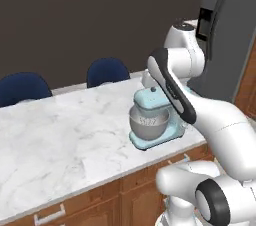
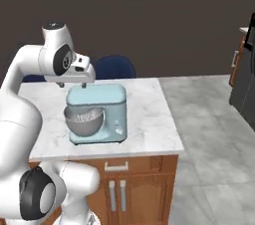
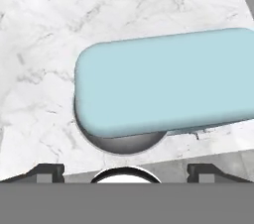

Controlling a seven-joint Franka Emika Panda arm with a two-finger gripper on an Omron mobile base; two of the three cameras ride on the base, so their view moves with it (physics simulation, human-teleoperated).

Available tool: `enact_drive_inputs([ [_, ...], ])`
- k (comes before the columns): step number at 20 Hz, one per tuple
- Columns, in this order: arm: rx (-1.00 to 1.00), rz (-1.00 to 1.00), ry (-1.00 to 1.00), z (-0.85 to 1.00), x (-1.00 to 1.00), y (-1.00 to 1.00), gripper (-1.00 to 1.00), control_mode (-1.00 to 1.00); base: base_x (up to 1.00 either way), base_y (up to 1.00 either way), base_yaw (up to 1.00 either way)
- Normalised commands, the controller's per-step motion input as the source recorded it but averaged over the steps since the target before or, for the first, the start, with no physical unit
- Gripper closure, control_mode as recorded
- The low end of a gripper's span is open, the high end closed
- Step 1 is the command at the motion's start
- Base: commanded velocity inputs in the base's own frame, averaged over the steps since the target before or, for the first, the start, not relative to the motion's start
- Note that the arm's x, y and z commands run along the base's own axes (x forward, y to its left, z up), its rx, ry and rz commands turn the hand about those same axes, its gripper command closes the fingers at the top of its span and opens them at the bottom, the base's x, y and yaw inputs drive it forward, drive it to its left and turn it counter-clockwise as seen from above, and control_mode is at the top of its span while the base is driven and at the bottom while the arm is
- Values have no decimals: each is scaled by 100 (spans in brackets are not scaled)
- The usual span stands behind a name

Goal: Navigate to the toaster oven.

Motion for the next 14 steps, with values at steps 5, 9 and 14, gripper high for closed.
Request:
enact_drive_inputs([
  [5,0,0,0,0,0,0,-100,100,28,-59,-85],
  [9,0,0,0,0,0,0,-100,100,27,-66,-84],
  [14,0,0,0,0,0,0,-100,100,34,-71,-81],
])
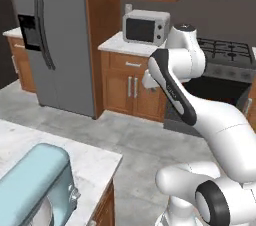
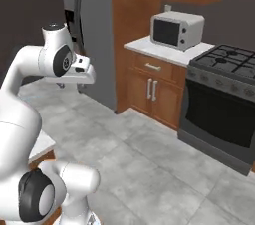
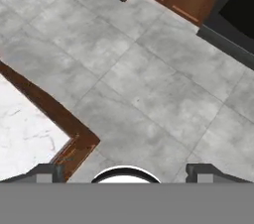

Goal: Navigate to the toaster oven.

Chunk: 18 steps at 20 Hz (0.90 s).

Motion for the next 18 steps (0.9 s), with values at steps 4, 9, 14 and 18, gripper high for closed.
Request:
enact_drive_inputs([
  [4,0,0,0,0,0,0,-100,100,85,-64,-61],
  [9,0,0,0,0,0,0,-100,100,100,-58,-34],
  [14,0,0,0,0,0,0,-100,100,100,-32,-24],
  [18,0,0,0,0,0,0,-100,100,100,-5,-22],
])
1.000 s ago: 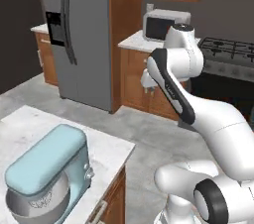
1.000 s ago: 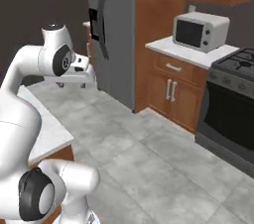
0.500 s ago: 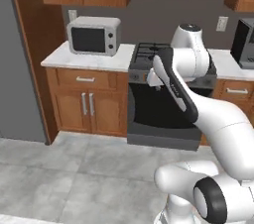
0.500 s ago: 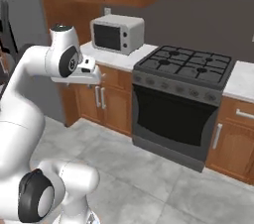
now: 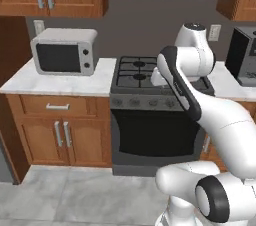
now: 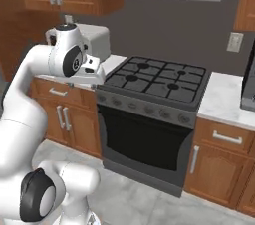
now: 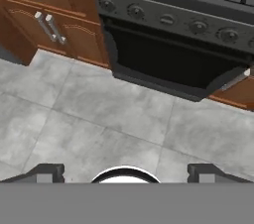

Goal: Navigate to the toaster oven.

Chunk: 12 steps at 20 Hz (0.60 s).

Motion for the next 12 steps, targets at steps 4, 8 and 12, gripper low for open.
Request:
enact_drive_inputs([
  [4,0,0,0,0,0,0,-100,100,100,16,-30],
  [8,0,0,0,0,0,0,-100,100,95,71,-31],
  [12,0,0,0,0,0,0,-100,100,61,99,-29],
])
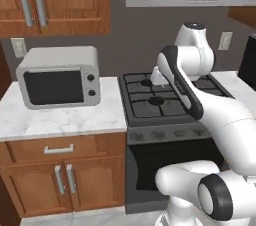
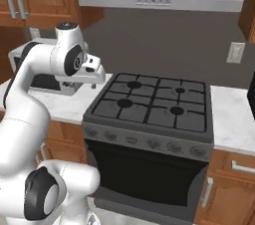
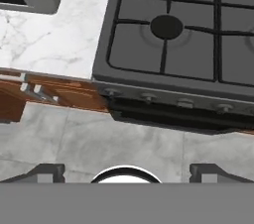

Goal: Navigate to the toaster oven.

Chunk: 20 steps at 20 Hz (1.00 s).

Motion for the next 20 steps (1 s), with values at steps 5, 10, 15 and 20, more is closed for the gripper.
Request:
enact_drive_inputs([
  [5,0,0,0,0,0,0,-100,100,38,100,-27],
  [10,0,0,0,0,0,0,-100,100,41,90,-27],
  [15,0,0,0,0,0,0,-100,100,69,58,-20],
  [20,0,0,0,0,0,0,-100,100,67,29,-5],
])
